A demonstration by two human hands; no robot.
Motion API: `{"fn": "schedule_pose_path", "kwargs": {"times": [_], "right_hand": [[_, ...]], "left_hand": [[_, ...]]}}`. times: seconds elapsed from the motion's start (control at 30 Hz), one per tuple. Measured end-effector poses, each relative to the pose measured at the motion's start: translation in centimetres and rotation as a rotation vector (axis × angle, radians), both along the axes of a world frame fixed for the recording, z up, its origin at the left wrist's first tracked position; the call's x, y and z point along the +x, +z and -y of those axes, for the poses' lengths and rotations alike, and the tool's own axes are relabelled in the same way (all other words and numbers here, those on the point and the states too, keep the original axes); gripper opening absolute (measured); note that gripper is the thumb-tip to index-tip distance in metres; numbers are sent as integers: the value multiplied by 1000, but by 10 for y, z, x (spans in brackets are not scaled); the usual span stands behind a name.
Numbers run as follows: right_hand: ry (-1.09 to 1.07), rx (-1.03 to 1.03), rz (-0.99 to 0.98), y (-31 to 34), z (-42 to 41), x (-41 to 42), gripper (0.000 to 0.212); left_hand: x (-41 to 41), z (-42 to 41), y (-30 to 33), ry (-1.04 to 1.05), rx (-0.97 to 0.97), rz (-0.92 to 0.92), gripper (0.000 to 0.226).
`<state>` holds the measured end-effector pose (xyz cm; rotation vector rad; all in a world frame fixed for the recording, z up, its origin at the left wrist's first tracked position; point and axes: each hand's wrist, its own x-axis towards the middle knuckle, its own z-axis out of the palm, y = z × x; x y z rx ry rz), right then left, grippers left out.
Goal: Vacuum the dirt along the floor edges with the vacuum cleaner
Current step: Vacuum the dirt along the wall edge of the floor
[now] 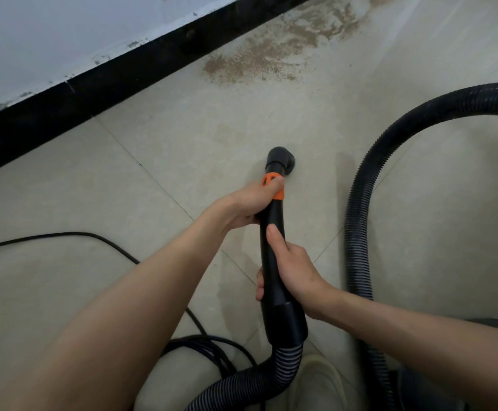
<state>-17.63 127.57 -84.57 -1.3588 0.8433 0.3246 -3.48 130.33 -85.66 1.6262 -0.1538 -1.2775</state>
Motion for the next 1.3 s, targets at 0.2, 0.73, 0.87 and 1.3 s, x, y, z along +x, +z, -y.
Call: {"fn": "schedule_pose_path", "kwargs": {"times": [0.2,0.73,0.87,1.3], "right_hand": [[186,71,20,1,-24,18,51],[162,61,181,62,-57,106,52],[215,115,124,125,-60,121,41],[424,161,-25,406,-69,127,27]], "left_hand": [[15,-60,-3,253,23,-55,32],[89,-72,106,243,26,274,33],[97,-89,169,256,28,261,30],[85,-141,439,249,-34,127,20]]}}
